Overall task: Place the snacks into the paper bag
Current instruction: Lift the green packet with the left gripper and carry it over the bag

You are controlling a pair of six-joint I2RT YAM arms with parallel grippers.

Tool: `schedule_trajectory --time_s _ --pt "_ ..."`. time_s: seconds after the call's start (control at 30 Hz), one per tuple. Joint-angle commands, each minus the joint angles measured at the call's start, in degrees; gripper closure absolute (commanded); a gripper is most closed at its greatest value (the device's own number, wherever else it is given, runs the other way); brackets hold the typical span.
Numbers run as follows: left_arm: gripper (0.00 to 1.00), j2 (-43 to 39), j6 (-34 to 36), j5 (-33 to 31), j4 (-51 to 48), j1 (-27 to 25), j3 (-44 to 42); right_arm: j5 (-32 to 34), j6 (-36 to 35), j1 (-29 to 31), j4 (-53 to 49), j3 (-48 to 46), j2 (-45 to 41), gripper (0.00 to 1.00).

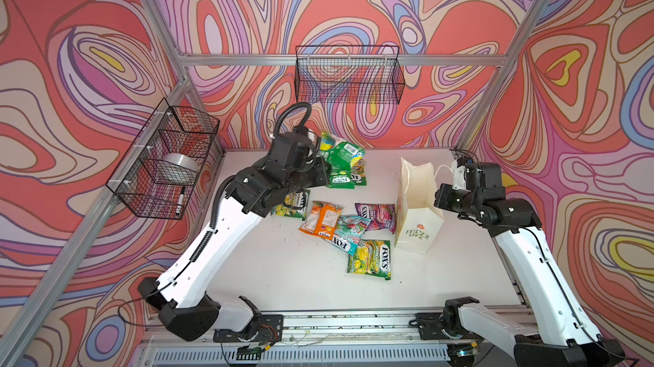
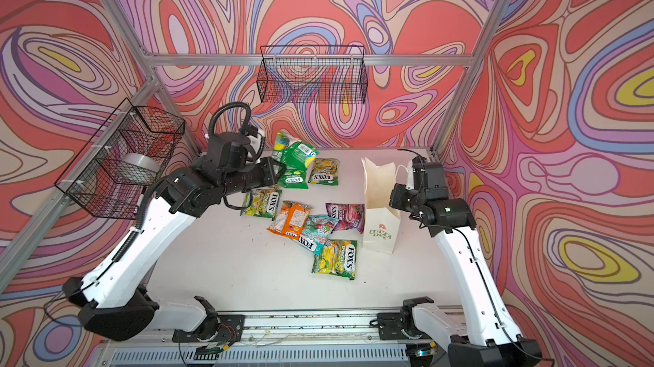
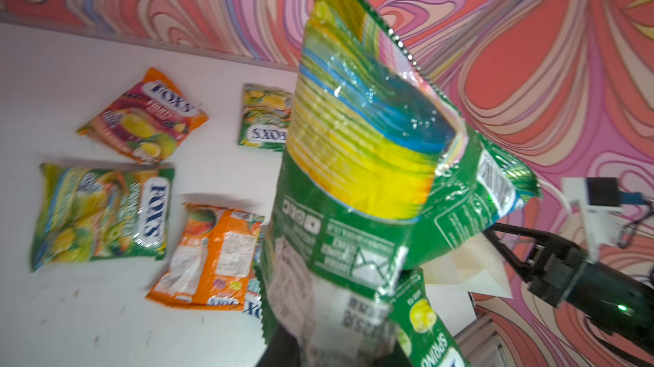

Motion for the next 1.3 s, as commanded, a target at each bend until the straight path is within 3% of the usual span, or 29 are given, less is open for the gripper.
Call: schedule_trajectory --time_s 0.0,0.3,0.67,0.97,1.27 --pt "0.79 7.3 -0.7 -0.2 1.9 -4.6 9.7 -0.7 1.2 -0.2 1.3 -0.5 -0.8 1.0" --pt "0.79 23.7 -11.0 7.2 13.6 -10.0 24.6 -3.3 4.3 -0.1 3.4 -2.2 -0.6 1.0" --pt "0.78 29.1 -22.3 9.5 35.5 -14.1 22.7 -4.0 5.4 -0.1 3.6 -3.3 -0.8 1.0" --pt "0.78 35.4 -23.6 8.3 33.6 -15.1 24.4 -2.8 5.9 -0.1 2.0 -1.2 -1.6 1.0" --pt "0.78 30.4 -18.9 0.1 28.2 -15.0 14.5 1.7 7.7 -0.1 -0.2 -0.5 -1.6 1.0"
